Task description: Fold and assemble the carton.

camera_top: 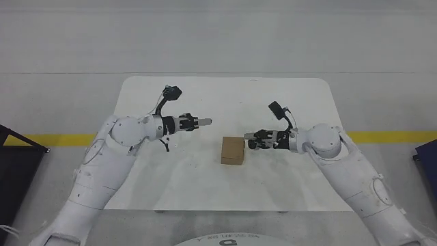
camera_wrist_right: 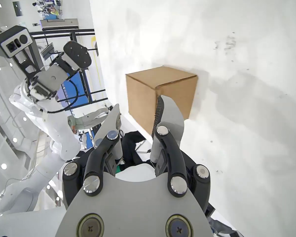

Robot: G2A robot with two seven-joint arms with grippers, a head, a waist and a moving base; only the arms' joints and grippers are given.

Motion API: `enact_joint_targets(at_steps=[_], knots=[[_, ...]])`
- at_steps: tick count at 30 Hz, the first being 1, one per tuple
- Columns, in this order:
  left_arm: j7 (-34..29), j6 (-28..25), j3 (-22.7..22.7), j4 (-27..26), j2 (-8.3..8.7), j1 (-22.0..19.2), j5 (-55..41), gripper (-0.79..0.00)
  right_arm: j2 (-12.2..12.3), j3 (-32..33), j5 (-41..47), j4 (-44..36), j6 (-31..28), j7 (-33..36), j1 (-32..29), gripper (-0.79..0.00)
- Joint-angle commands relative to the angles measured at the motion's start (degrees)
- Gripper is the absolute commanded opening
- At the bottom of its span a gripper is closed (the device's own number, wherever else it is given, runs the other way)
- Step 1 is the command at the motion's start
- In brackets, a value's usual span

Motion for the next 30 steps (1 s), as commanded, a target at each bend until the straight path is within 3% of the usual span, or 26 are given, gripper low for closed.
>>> enact_joint_targets(at_steps=[1, 5, 13, 21, 27, 30], knots=[[-0.5, -2.5, -6.4, -0.2, 1.06, 4.1, -3.5, 0.000, 0.2, -1.3, -3.0, -4.6, 3.0, 2.1, -0.1, -0.785], [-1.0, -7.7, -11.5, 2.5, 1.95, 8.0, -9.9, 0.000, -0.8, -7.9, -7.6, -5.4, 11.9, 2.8, 4.7, -0.785], [-0.9, -8.5, -11.8, 3.1, 2.01, 8.3, -10.6, 0.000, -4.4, -19.7, -9.2, 2.5, 20.7, -0.3, 14.6, -0.785], [-0.9, -8.5, -11.8, 3.1, 2.01, 8.3, -10.6, 0.000, -5.1, -19.6, -6.4, 2.3, 18.3, -2.4, 15.2, -0.785], [-0.9, -8.5, -11.8, 3.1, 2.01, 8.3, -10.6, 0.000, -5.9, -21.7, -7.5, 4.4, 21.9, -3.4, 17.0, -0.785], [-0.9, -8.5, -11.8, 3.1, 2.01, 8.3, -10.6, 0.000, -6.0, -21.1, -6.0, 3.9, 19.8, -3.6, 17.1, -0.785]])
